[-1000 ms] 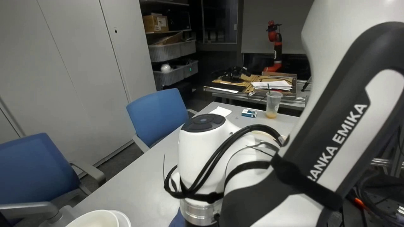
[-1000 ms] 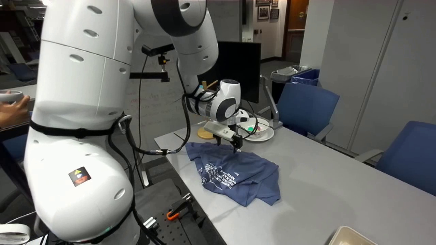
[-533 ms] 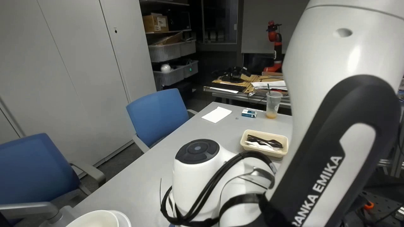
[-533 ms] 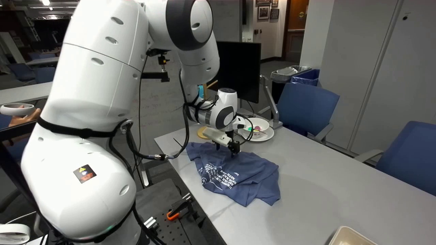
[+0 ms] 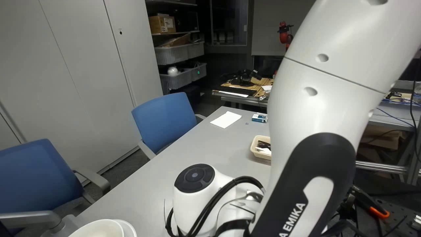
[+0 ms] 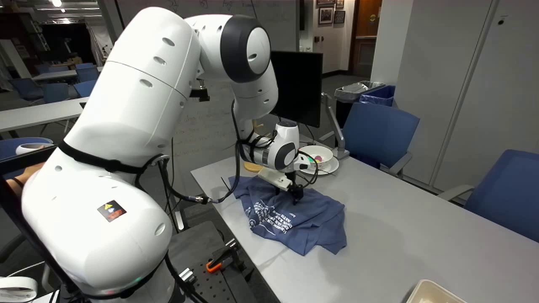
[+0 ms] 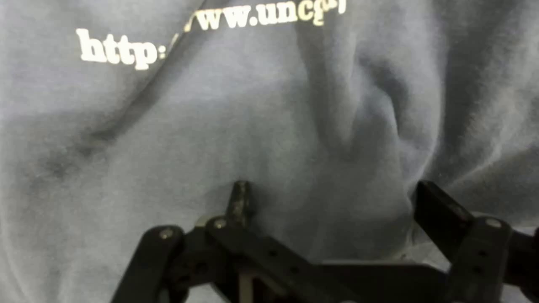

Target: Unfold the blue t-shirt fully

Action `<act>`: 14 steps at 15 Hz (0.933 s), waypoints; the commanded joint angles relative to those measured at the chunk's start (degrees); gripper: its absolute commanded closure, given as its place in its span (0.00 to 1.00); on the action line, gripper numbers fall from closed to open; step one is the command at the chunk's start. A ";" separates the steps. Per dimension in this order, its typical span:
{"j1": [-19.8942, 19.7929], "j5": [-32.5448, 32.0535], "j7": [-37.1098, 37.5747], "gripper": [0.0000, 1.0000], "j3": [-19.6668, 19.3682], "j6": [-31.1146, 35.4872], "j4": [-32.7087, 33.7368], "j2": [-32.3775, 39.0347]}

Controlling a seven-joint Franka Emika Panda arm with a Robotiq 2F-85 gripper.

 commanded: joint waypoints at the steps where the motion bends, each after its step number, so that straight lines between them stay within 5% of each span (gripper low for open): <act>1: 0.84 -0.92 2.95 0.00 -1.73 -0.11 5.19 4.90; 14: -5.52 -0.01 4.95 0.00 -6.25 -0.63 8.76 10.09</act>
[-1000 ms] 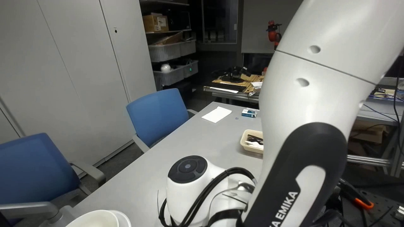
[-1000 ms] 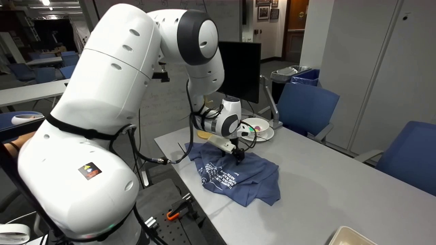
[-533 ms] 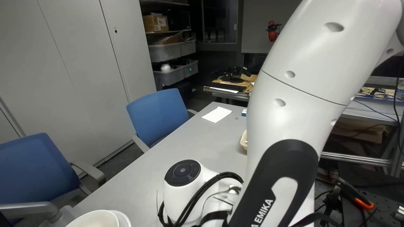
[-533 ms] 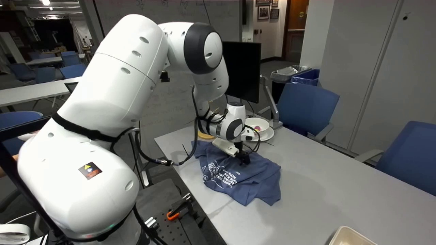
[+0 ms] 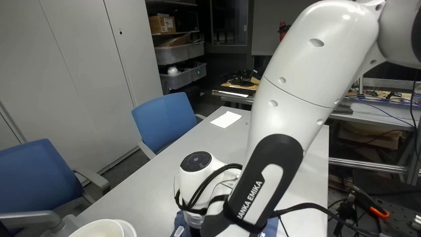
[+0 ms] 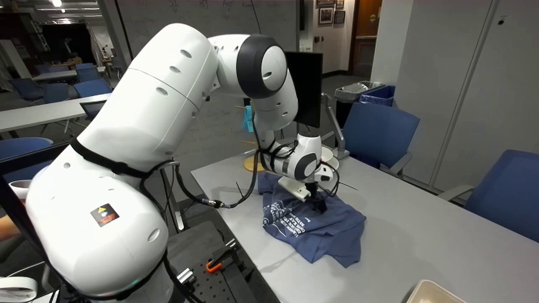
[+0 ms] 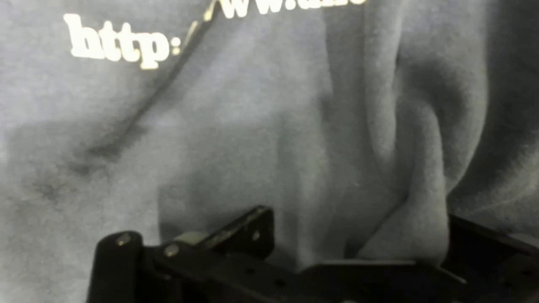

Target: Unfold the blue t-shirt fully

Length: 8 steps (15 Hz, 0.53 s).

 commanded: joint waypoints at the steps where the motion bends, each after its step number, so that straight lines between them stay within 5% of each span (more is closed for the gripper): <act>1: -1.28 -1.05 0.87 0.00 -3.88 0.07 2.07 4.06; 8: 5.01 -6.50 7.88 0.00 -17.64 1.88 4.57 7.07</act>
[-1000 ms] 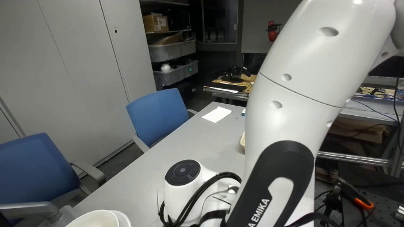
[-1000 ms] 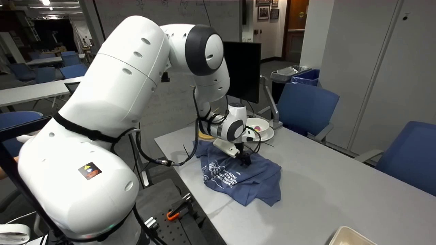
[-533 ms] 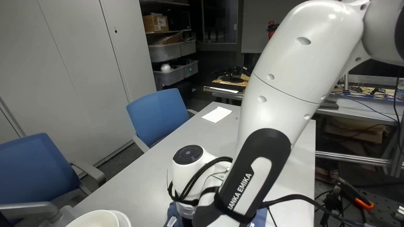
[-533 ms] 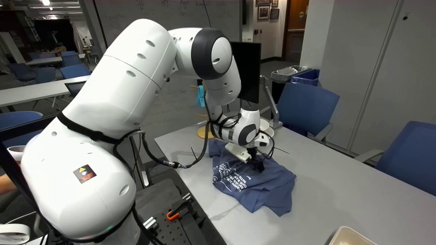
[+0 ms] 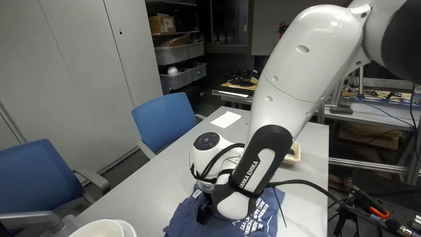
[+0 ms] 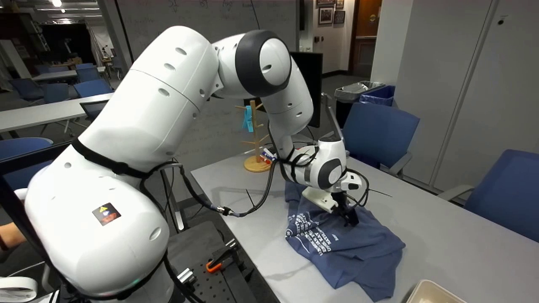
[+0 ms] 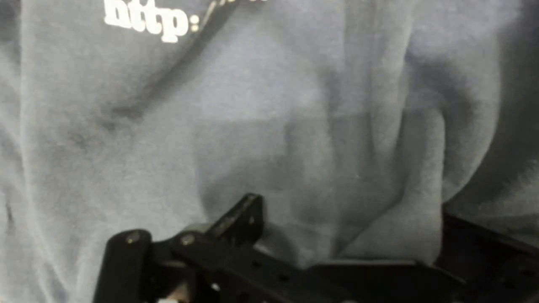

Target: Unfold the blue t-shirt fully

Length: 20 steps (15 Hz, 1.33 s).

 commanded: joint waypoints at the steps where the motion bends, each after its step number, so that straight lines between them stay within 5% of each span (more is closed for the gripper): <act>1: 5.36 -3.62 7.51 0.00 -8.01 2.24 4.66 6.97; 4: 7.97 -3.30 12.56 0.00 -11.12 2.24 7.79 9.88; 13: -5.34 3.99 8.39 0.00 2.60 -5.41 12.80 7.68; 19: -14.43 6.00 -1.39 0.00 10.90 -7.93 8.35 2.36; 20: -10.88 4.49 2.95 0.00 6.69 -6.29 10.14 3.73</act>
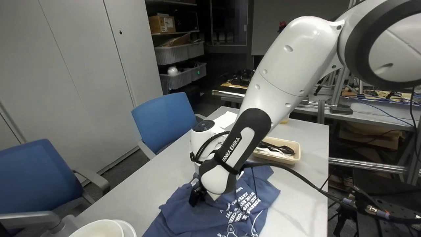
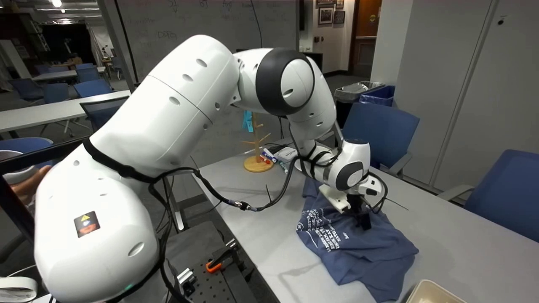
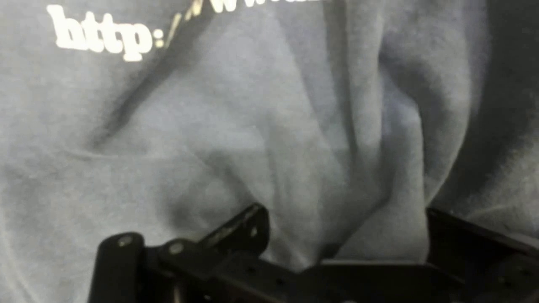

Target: Unfold the blue t-shirt fully

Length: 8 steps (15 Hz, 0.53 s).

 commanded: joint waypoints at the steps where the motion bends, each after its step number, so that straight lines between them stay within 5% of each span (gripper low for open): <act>1: -1.08 0.85 -1.84 0.00 1.06 -0.67 0.17 -0.07; 4: -2.30 1.12 -3.17 0.00 2.25 -1.02 0.10 -0.21; 8: -0.56 -0.19 -1.27 0.00 -1.25 -2.89 -2.78 -3.94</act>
